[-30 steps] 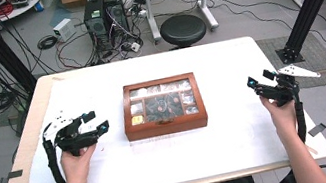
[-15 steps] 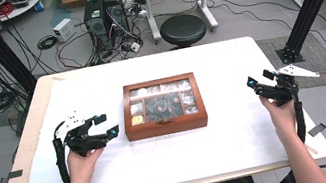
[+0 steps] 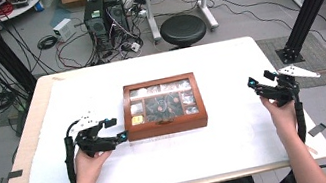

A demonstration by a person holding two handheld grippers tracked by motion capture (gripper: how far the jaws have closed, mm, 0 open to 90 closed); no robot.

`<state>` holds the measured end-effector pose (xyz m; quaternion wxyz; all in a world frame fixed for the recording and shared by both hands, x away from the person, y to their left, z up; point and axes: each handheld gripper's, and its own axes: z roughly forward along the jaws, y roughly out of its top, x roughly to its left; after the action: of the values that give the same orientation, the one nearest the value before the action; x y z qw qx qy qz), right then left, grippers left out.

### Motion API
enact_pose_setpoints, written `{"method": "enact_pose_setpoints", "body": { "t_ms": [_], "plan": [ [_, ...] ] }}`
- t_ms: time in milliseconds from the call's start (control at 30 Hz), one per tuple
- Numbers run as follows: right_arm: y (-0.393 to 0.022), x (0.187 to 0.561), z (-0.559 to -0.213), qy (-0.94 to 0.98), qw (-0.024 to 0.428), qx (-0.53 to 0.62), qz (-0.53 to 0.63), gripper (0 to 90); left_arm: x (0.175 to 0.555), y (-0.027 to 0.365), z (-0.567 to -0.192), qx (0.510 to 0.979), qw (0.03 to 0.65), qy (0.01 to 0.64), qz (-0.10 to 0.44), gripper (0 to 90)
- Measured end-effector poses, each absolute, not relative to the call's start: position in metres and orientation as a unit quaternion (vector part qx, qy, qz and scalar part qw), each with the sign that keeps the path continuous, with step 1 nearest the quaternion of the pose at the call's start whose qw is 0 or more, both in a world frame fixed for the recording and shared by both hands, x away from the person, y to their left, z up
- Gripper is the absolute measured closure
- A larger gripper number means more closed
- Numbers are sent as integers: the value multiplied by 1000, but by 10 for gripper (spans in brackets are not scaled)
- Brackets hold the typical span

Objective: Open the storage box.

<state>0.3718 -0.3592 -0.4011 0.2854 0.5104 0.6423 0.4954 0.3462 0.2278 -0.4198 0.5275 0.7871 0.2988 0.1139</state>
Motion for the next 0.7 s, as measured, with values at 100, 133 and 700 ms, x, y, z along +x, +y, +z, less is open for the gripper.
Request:
{"method": "enact_pose_setpoints", "body": {
  "t_ms": [100, 133, 700],
  "plan": [
    [-359, 372, -401, 644, 286, 509, 495, 251, 347, 226, -422, 794, 517, 302, 106, 270],
    [-359, 372, -401, 644, 286, 508, 495, 251, 347, 225, -423, 795, 515, 304, 104, 272],
    [-358, 372, -402, 646, 286, 509, 493, 252, 350, 215, -430, 828, 460, 303, 103, 429]
  ]
}}
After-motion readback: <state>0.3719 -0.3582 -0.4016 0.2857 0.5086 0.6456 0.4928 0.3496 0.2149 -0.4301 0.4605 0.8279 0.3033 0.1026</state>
